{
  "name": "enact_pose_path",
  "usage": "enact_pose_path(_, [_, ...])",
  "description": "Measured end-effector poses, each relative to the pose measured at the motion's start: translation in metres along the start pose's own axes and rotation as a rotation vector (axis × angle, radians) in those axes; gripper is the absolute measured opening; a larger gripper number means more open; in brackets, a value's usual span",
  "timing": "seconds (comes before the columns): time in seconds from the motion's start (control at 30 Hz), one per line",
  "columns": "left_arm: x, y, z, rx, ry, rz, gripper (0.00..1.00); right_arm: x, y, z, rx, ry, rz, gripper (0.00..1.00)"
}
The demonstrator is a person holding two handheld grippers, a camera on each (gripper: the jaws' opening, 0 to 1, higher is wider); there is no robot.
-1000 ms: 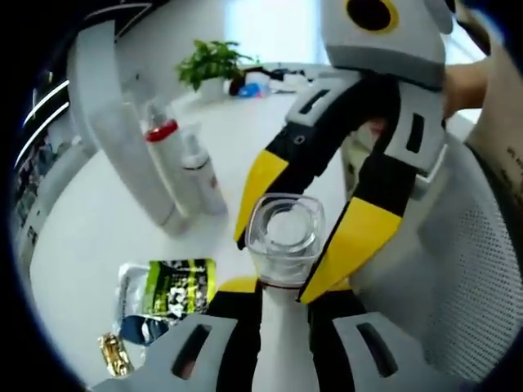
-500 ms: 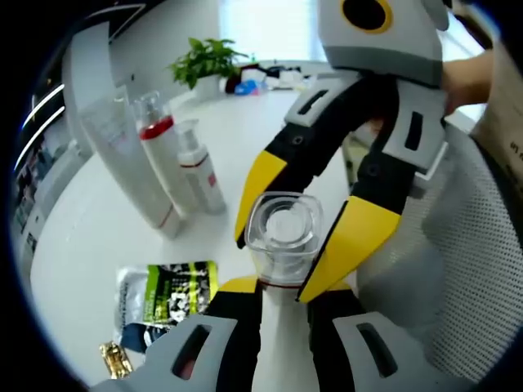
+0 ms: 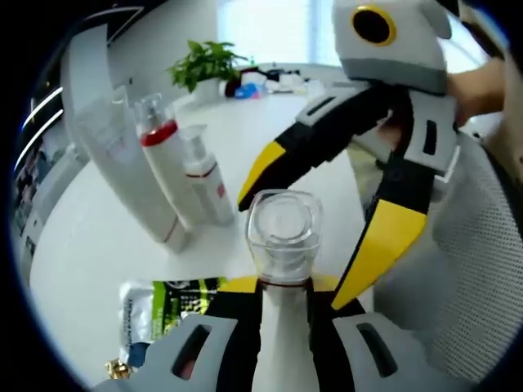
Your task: Arrange the skincare products in the storage area until every visible bottle or jar stands upright without overlapping.
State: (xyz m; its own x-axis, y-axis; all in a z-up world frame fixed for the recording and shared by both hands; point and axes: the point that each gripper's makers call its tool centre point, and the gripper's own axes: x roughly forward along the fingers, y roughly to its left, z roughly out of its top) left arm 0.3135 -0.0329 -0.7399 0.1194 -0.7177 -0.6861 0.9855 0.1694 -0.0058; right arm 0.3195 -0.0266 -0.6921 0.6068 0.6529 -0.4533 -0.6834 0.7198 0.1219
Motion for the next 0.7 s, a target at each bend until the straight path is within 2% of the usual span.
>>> enact_pose_path(0.2, [0.007,0.011,0.006,0.013,0.002,-0.008,0.17,-0.006,-0.007,-0.002,0.010,0.005,-0.027,0.58])
enact_pose_path(0.33, [0.014,0.022,0.013,0.014,-0.003,-0.016,0.17,-0.010,-0.012,-0.009,0.001,0.034,-0.044,0.67])
enact_pose_path(0.7, [0.026,0.049,0.027,0.015,-0.025,-0.025,0.17,-0.025,-0.030,-0.014,0.028,0.035,-0.100,0.79])
